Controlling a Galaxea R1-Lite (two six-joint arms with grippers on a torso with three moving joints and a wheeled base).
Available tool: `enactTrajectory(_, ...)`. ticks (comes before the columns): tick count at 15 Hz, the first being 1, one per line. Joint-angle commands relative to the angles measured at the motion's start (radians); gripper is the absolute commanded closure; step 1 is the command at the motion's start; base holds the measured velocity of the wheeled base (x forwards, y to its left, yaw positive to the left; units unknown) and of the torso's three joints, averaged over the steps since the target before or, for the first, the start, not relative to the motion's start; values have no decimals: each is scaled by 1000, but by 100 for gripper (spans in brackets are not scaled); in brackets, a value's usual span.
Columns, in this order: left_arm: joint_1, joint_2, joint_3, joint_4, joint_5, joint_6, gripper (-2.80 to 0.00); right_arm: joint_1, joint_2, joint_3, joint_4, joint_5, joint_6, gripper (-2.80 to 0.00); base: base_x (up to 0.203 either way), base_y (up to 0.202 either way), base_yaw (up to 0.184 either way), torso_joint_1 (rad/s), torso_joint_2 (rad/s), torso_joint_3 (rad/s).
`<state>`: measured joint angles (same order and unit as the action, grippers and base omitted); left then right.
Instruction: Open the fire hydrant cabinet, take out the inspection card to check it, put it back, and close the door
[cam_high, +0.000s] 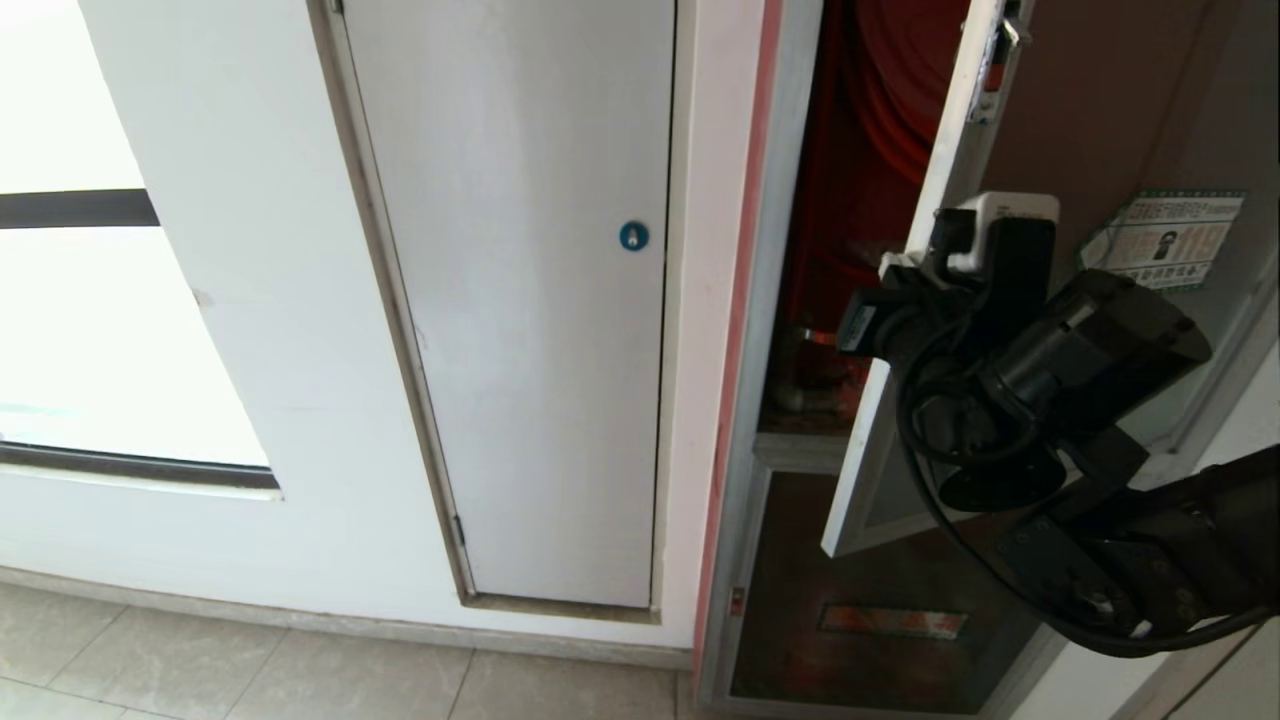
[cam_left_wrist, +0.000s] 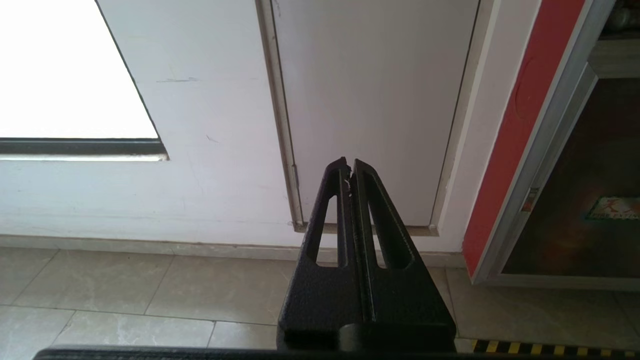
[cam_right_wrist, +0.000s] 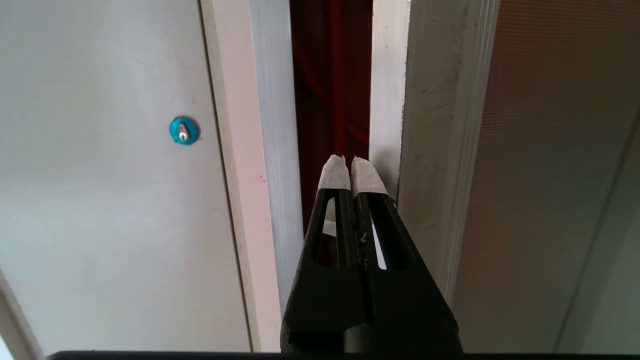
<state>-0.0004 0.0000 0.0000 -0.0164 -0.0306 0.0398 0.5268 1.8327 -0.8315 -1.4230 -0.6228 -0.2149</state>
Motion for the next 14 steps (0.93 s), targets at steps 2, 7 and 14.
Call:
enactTrajectory(2,-1,-2,6,0,0,0,0,-4,-31,27,-8,-4,0,0,0,0,0,0,0,0)
enactTrajectory(7,0,-2,6,0,0,0,0,-11,-57,61,-10,-5,2,0,0,0,0,0,0,0)
enactTrajectory(14,0,-2,6,0,0,0,0,-19,-88,132,-45,-17,17,0,0,0,0,0,0,0)
